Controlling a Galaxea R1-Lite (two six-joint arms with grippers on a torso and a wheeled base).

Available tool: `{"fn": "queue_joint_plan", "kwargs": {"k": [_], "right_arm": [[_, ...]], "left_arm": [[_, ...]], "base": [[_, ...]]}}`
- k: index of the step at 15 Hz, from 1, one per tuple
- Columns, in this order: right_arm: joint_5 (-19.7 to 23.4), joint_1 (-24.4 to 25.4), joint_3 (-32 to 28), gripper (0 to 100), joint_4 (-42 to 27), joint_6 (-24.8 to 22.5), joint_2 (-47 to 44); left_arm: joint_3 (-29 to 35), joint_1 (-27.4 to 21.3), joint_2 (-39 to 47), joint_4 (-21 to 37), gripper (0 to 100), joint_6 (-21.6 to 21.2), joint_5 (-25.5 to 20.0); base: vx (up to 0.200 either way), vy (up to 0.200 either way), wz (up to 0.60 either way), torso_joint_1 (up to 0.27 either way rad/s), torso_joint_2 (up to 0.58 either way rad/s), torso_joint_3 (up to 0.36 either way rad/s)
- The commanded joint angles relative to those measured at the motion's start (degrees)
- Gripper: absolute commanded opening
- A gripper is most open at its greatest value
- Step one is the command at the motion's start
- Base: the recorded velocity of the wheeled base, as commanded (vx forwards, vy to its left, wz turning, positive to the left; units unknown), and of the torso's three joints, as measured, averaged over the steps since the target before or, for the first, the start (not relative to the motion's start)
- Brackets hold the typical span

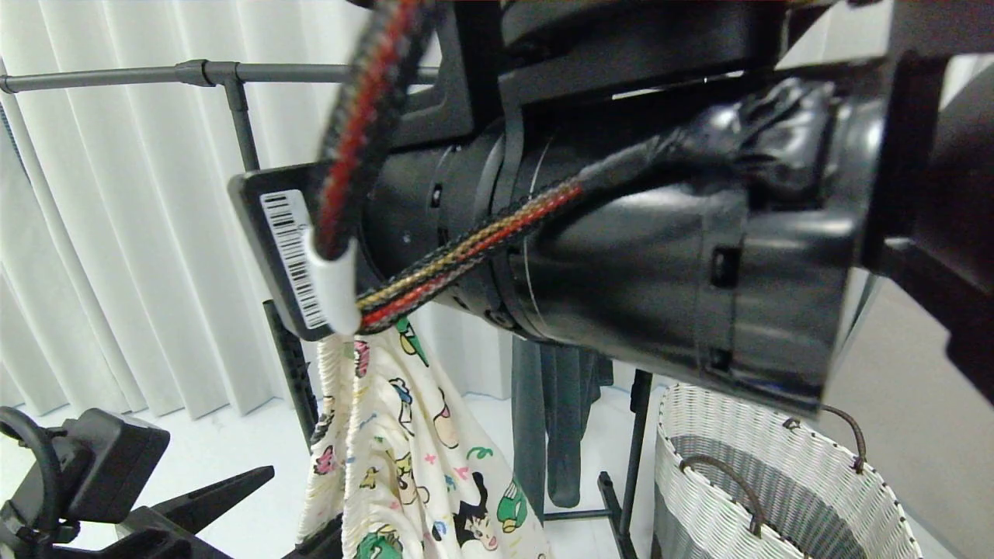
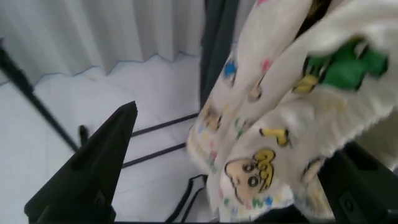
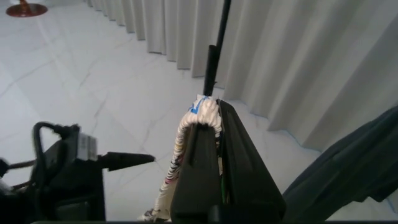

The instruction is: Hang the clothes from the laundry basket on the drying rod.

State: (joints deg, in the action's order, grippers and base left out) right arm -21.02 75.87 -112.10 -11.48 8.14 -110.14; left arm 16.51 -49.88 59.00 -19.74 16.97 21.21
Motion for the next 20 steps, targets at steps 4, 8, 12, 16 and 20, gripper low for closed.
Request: {"fn": "queue_joint_plan", "kwargs": {"k": [4,8,12,16,20], "right_arm": [[-0.3,0.2,0.1,0,-0.2,-0.1,1.3],[-0.7,-2.1,0.2,0,-2.9,-0.1,2.7],[-0.7,-4.0,0.3,0,-2.9,-1.0,3.2],[-3.4,-6.9,2.6,0,-5.0,-1.1,4.7],[-5.3,-12.0,17.7,0,-5.7,-1.1,16.1]], "left_arm": [[-3.4,0.0,-1.3,0.0,100,-0.8,-0.6],[-3.7,0.0,-4.9,0.0,100,-1.6,-0.6],[-4.0,0.0,-6.6,0.0,0,-5.7,-0.6],[-4.2,0.1,-8.1,0.0,0,-13.1,-0.5],[11.0,7.2,-4.2,13.1,0,-18.3,-0.3]], "base": [[0.000,0.000,0.00,0.000,0.00,0.000],[0.000,0.000,0.00,0.000,0.00,0.000],[0.000,0.000,0.00,0.000,0.00,0.000],[0.000,0.000,0.00,0.000,0.00,0.000],[0.000,0.000,0.00,0.000,0.00,0.000]]}}
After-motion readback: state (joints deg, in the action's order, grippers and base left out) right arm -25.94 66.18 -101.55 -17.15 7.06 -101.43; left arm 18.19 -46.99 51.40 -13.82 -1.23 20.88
